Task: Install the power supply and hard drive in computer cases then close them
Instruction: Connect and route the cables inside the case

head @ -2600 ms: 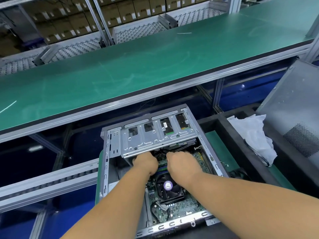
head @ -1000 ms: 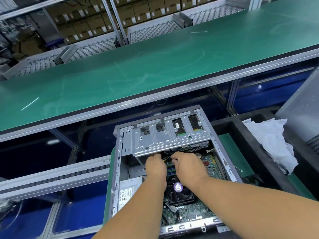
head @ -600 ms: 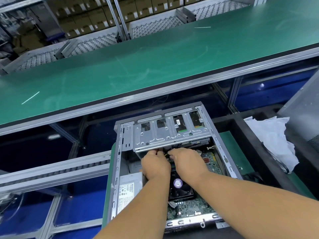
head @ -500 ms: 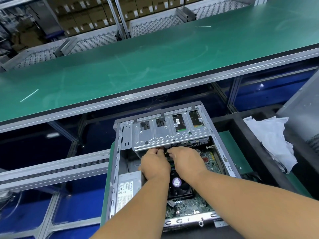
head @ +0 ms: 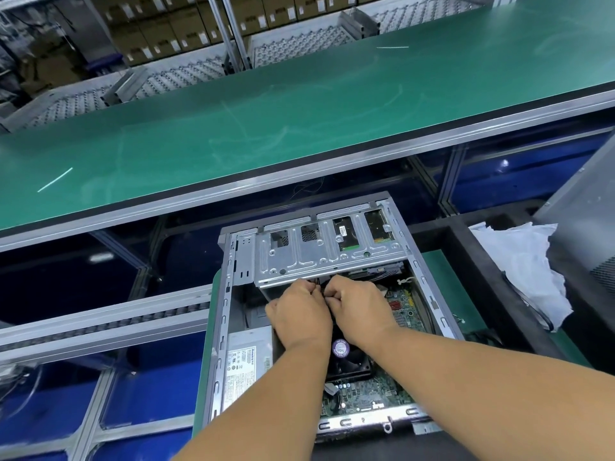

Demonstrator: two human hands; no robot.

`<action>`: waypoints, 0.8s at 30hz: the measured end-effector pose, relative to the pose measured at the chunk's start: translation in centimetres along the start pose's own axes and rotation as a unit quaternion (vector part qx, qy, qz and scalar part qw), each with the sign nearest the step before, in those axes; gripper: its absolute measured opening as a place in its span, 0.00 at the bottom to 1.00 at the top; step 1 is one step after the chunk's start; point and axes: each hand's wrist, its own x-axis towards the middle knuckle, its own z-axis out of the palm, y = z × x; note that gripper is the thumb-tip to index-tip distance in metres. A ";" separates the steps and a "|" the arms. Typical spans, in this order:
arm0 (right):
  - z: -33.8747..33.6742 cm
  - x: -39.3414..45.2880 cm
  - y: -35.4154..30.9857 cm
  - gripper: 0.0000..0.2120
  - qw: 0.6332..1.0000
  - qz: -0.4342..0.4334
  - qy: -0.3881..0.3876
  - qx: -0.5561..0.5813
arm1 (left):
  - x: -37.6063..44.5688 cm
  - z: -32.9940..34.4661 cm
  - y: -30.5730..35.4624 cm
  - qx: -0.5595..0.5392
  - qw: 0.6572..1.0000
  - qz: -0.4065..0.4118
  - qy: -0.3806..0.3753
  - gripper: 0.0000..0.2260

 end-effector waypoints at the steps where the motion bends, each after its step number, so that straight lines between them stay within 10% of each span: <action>1: 0.0 0.0 0.0 0.02 1.000 0.001 0.000 0.013 | 0.0 -0.1 -0.1 0.008 1.000 0.013 0.001 0.05; 24: 0.4 0.0 0.6 0.03 0.997 0.030 0.045 0.048 | -0.4 0.0 -0.5 -0.019 0.992 0.125 -0.023 0.11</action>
